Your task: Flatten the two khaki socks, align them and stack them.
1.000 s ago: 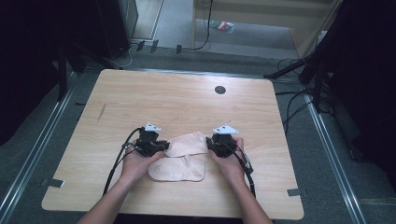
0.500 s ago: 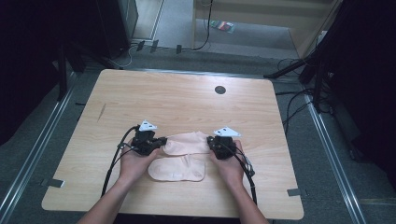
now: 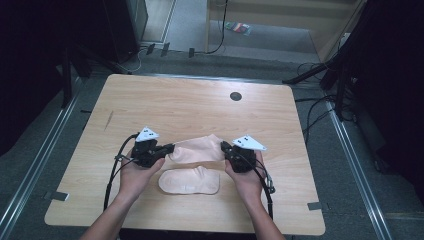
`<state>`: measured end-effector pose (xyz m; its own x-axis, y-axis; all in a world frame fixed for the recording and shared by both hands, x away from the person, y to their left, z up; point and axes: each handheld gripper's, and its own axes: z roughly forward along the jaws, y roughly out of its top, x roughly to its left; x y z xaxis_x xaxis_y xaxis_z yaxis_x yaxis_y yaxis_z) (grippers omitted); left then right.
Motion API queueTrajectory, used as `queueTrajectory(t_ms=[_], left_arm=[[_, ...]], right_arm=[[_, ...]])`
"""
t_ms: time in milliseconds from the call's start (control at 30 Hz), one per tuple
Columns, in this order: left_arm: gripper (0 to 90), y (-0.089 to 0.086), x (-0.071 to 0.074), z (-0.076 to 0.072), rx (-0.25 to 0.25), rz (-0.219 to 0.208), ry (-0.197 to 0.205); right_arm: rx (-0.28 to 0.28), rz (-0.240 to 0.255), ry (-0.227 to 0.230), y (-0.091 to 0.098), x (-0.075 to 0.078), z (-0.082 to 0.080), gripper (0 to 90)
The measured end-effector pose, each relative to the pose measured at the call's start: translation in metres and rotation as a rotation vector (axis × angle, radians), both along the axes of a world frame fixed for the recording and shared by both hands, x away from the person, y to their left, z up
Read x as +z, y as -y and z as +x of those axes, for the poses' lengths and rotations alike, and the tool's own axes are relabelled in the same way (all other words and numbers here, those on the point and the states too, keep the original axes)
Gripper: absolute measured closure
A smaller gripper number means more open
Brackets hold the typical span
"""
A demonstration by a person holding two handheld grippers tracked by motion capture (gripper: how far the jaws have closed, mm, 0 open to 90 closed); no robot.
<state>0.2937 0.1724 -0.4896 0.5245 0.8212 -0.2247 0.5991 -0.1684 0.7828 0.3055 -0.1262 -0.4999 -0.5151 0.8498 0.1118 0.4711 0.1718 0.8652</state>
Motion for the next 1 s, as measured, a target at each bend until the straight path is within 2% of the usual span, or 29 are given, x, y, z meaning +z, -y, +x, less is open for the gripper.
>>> queueTrajectory(t_ms=[67,267,400,433,533,567,600,700,833,1000], left_arm=[[90.0,-0.007,0.006,-0.008,-0.016,-0.013,0.013],[90.0,-0.016,0.009,-0.022,-0.037,-0.021,0.016],[90.0,-0.02,0.005,-0.036,-0.068,0.0,-0.001],[90.0,-0.022,0.002,-0.041,-0.078,-0.006,-0.017],[90.0,-0.024,-0.001,-0.045,-0.082,-0.006,-0.032],[90.0,-0.025,-0.004,-0.048,-0.095,-0.004,-0.057],[90.0,-0.025,-0.004,-0.048,-0.095,-0.004,-0.057],[90.0,-0.026,-0.01,-0.052,-0.116,0.006,-0.09],[90.0,-0.027,-0.014,-0.053,-0.112,0.011,-0.111],[90.0,-0.025,-0.022,-0.051,-0.108,0.054,-0.123]], right_arm=[[0.012,0.025,-0.003,0.001,0.006,-0.008,88.1],[0.04,0.035,-0.003,-0.002,0.012,-0.024,88.1],[0.058,0.035,-0.022,-0.004,0.011,-0.036,88.0],[0.061,0.036,-0.035,-0.005,0.009,-0.041,88.0],[0.072,0.03,-0.054,-0.007,0.004,-0.049,88.0],[0.078,0.025,-0.056,-0.007,0.003,-0.052,88.0],[0.078,0.025,-0.056,-0.007,0.003,-0.052,88.0],[0.082,0.011,-0.066,-0.007,-0.001,-0.062,88.0],[0.092,0.002,-0.084,-0.009,-0.008,-0.07,88.0],[0.099,-0.03,-0.086,-0.011,-0.014,-0.074,87.9]])
